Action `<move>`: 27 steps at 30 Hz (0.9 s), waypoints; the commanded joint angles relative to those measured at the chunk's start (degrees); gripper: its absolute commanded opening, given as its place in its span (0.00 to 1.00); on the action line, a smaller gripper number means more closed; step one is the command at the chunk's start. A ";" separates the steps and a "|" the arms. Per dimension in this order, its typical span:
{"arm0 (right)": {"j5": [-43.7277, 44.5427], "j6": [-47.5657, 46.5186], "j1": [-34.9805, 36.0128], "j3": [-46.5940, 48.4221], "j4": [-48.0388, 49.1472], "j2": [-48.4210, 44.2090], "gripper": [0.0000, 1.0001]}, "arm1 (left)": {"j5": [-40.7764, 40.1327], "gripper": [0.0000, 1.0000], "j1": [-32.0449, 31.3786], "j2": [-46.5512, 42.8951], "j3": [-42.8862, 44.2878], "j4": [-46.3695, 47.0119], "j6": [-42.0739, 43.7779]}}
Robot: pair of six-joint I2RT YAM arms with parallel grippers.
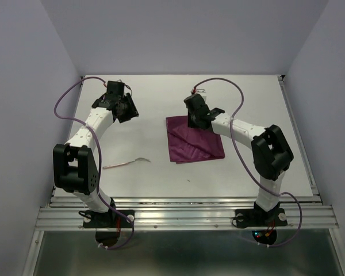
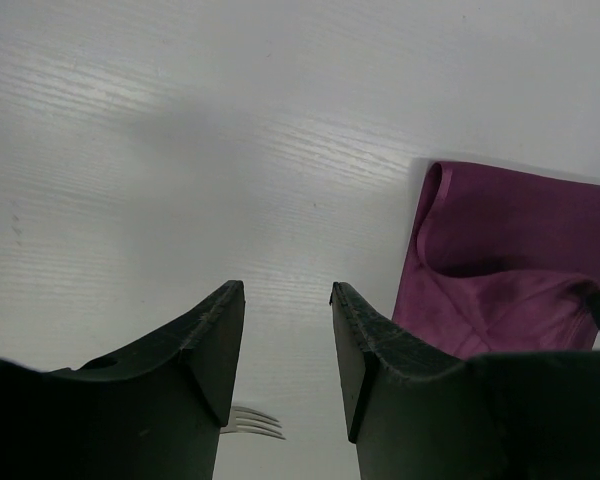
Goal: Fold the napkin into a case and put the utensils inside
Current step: Fold the top corner of the square-folded napkin at the center of the board.
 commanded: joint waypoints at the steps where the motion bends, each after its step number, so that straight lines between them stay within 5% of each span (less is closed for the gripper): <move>1: -0.21 -1.94 -3.72 3.70 4.25 2.11 0.01 | 0.97 0.51 -0.24 -1.43 -0.48 1.20 1.32; 27: -0.03 -0.79 -13.32 6.87 6.10 8.71 0.01 | 2.20 0.51 -0.59 1.11 1.28 0.32 2.73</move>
